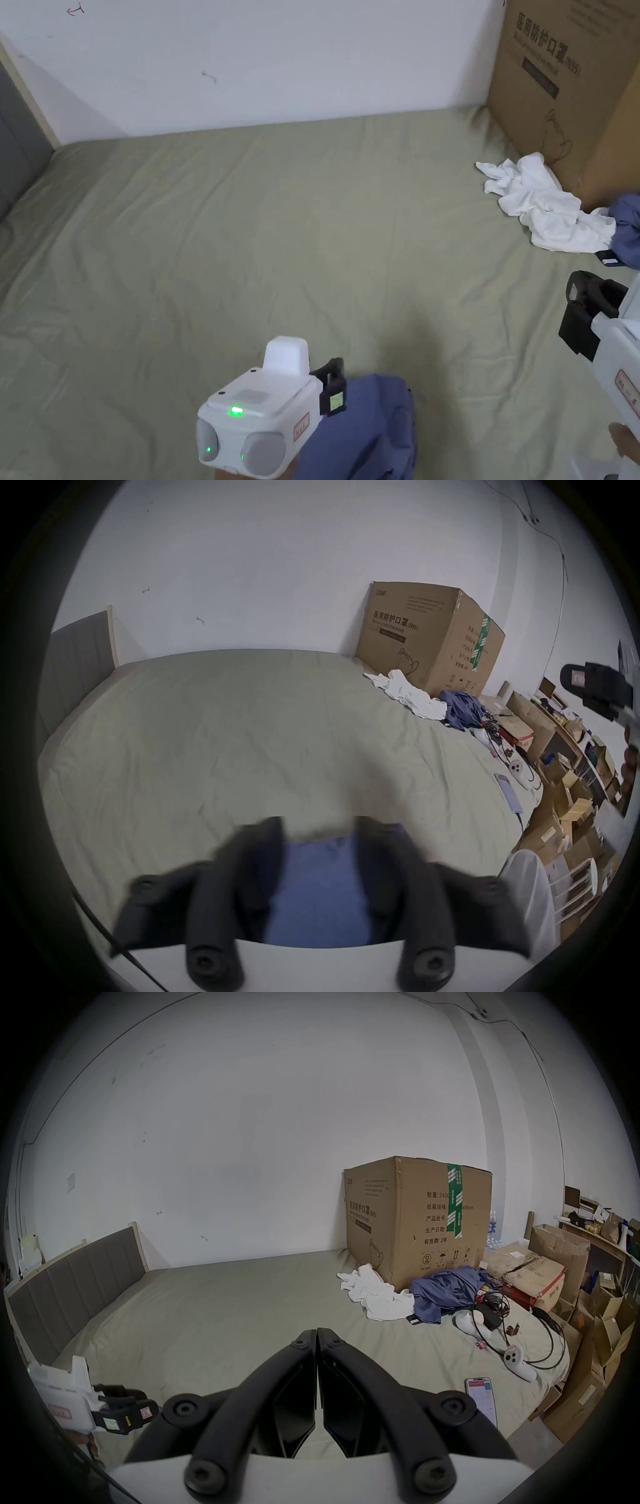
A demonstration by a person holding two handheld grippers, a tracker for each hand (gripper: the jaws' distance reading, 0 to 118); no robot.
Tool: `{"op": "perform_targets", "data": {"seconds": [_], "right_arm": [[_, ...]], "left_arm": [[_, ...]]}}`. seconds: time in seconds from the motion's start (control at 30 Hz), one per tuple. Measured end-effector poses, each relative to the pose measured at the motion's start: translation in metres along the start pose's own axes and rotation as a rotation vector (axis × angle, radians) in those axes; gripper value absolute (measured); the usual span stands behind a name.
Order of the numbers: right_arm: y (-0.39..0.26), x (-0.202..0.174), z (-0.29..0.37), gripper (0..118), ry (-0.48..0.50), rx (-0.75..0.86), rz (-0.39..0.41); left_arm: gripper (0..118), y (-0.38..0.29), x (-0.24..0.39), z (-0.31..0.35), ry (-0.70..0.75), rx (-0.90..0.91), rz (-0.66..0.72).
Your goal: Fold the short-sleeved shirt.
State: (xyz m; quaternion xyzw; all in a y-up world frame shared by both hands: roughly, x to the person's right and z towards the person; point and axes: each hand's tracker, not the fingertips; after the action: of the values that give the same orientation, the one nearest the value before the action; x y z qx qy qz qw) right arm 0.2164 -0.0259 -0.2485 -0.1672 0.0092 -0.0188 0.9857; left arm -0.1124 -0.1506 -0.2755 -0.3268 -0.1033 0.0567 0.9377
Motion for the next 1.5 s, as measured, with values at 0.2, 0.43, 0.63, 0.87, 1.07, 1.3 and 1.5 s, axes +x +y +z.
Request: {"op": "perform_targets", "data": {"seconds": [0.2, 0.43, 0.63, 0.87, 1.07, 1.3, 1.5], "right_arm": [[-0.002, 0.003, 0.001, 0, -0.009, -0.011, 0.001], [-0.006, 0.011, 0.002, 0, -0.019, -0.024, 0.002], [-0.012, 0.025, 0.000, 0, -0.044, -0.033, -0.004], [-0.015, 0.029, 0.002, 0, -0.066, -0.050, -0.003], [-0.007, 0.022, 0.006, 0, -0.057, -0.032, 0.002], [0.011, -0.008, 0.018, 0, -0.006, 0.039, 0.007], [0.021, -0.029, 0.018, 0, 0.035, 0.098, 0.021]], "left_arm": [[0, -0.036, 0.007, -0.013, -0.007, -0.014, -0.012], [0, -0.073, 0.033, -0.039, -0.022, -0.071, -0.102], [0, -0.083, 0.068, -0.058, -0.042, -0.112, -0.192], [0, -0.091, 0.097, -0.069, -0.057, -0.126, -0.221], [0, -0.064, 0.090, -0.038, -0.114, -0.007, -0.163], [0, 0.009, 0.053, 0.030, -0.051, 0.259, -0.167], [0, 0.053, 0.011, 0.076, 0.087, 0.426, -0.183]]}}
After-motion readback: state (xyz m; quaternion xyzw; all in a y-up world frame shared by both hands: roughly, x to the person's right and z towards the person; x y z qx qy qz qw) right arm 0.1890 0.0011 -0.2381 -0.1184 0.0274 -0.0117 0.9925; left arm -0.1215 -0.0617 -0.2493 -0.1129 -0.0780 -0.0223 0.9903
